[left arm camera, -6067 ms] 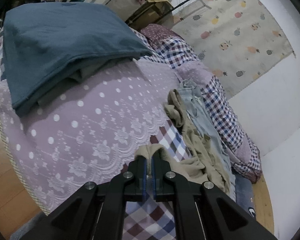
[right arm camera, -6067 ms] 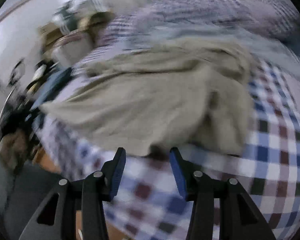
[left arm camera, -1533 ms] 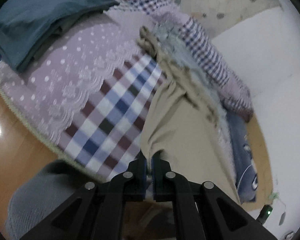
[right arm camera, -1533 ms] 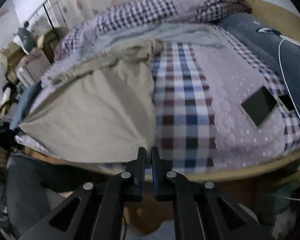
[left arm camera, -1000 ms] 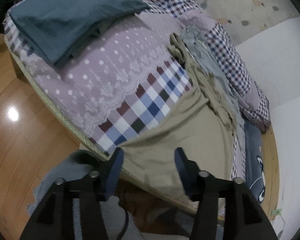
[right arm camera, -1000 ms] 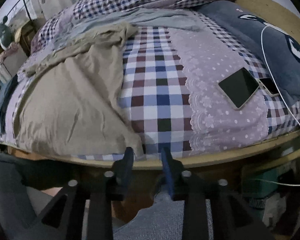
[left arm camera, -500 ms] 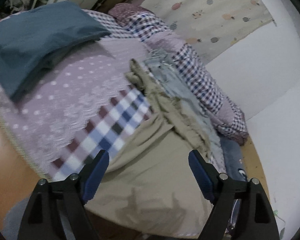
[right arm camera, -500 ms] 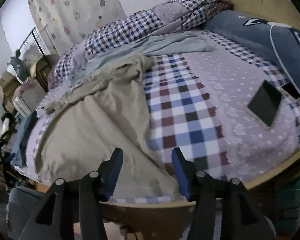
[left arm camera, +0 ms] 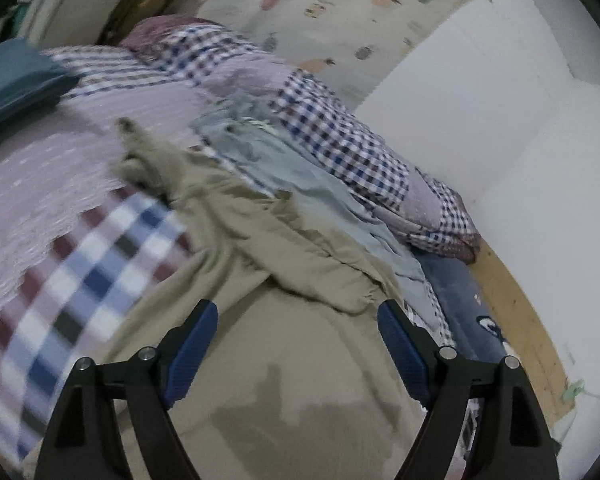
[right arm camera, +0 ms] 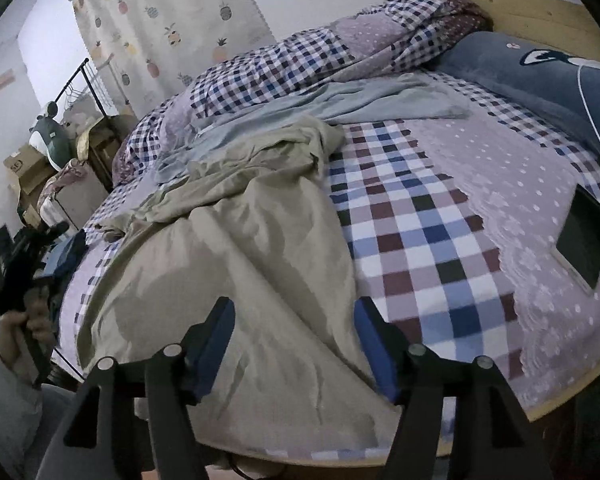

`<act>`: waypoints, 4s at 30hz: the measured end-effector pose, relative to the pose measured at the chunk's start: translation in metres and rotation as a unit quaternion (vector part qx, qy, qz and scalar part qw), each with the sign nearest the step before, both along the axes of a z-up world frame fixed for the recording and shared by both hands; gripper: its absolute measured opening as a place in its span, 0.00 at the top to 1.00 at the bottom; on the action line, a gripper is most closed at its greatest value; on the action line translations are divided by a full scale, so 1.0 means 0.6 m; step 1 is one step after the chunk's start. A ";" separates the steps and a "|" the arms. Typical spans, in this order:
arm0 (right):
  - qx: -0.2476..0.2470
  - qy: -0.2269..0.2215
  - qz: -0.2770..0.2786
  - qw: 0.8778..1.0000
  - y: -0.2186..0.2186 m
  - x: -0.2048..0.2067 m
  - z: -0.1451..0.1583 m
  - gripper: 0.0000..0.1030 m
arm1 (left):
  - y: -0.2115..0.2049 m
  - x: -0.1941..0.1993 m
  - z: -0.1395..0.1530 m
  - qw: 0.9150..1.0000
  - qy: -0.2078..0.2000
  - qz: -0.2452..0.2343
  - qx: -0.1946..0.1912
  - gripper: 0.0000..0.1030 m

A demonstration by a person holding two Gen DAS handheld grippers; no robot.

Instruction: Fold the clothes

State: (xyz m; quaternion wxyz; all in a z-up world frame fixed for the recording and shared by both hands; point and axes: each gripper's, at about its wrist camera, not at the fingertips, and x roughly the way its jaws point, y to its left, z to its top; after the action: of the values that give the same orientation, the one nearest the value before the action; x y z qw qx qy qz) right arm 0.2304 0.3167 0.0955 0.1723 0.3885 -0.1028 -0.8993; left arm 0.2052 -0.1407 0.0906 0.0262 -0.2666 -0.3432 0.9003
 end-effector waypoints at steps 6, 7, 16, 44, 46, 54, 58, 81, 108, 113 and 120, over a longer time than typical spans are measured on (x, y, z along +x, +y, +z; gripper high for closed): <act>0.016 -0.001 -0.002 1.000 -0.025 -0.051 -0.012 0.33 | 0.037 -0.110 -0.021 0.999 0.009 -0.019 -0.024 0.17; 0.024 0.000 -0.001 1.000 -0.031 -0.061 -0.013 0.33 | 0.043 -0.127 -0.027 0.999 0.012 -0.021 -0.033 0.17; 0.083 0.060 0.061 0.993 -0.145 -0.206 0.044 0.33 | 0.052 -0.218 -0.073 0.996 -0.008 0.022 -0.081 0.17; 0.231 0.053 0.218 0.947 -0.703 -0.620 -0.058 0.98 | -0.017 -0.249 -0.132 0.994 -0.048 0.096 -0.011 0.17; 0.218 0.057 0.202 0.953 -0.678 -0.627 -0.043 0.98 | -0.017 -0.250 -0.133 0.994 -0.047 0.094 -0.016 0.17; 0.140 0.095 0.061 0.984 -0.357 -0.662 0.136 0.98 | -0.012 -0.253 -0.138 0.994 -0.048 0.095 -0.033 0.17; 0.122 0.095 -0.043 0.987 -0.143 -0.668 0.208 0.98 | -0.009 -0.254 -0.140 0.993 -0.047 0.096 -0.041 0.17; 0.187 0.058 -0.293 0.936 0.497 -0.576 0.278 0.99 | 0.004 -0.266 -0.152 0.992 -0.054 0.086 -0.072 0.17; 0.208 -0.061 -0.333 0.918 0.637 -0.480 0.127 0.73 | 0.008 -0.267 -0.154 0.992 -0.057 0.085 -0.080 0.17; 0.194 -0.048 -0.296 0.934 0.563 -0.473 0.119 0.56 | 0.010 -0.267 -0.153 0.991 -0.060 0.086 -0.085 0.17; 0.154 -0.031 -0.189 0.969 0.384 -0.507 0.085 0.50 | 0.013 -0.271 -0.152 0.990 -0.068 0.085 -0.091 0.17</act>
State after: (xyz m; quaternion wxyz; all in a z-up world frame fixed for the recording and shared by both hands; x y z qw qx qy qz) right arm -0.0739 0.5472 0.1467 -0.0660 0.4113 -0.0403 -0.9082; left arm 0.0427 -0.1326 -0.0003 -0.0988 -0.2985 -0.2820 0.9064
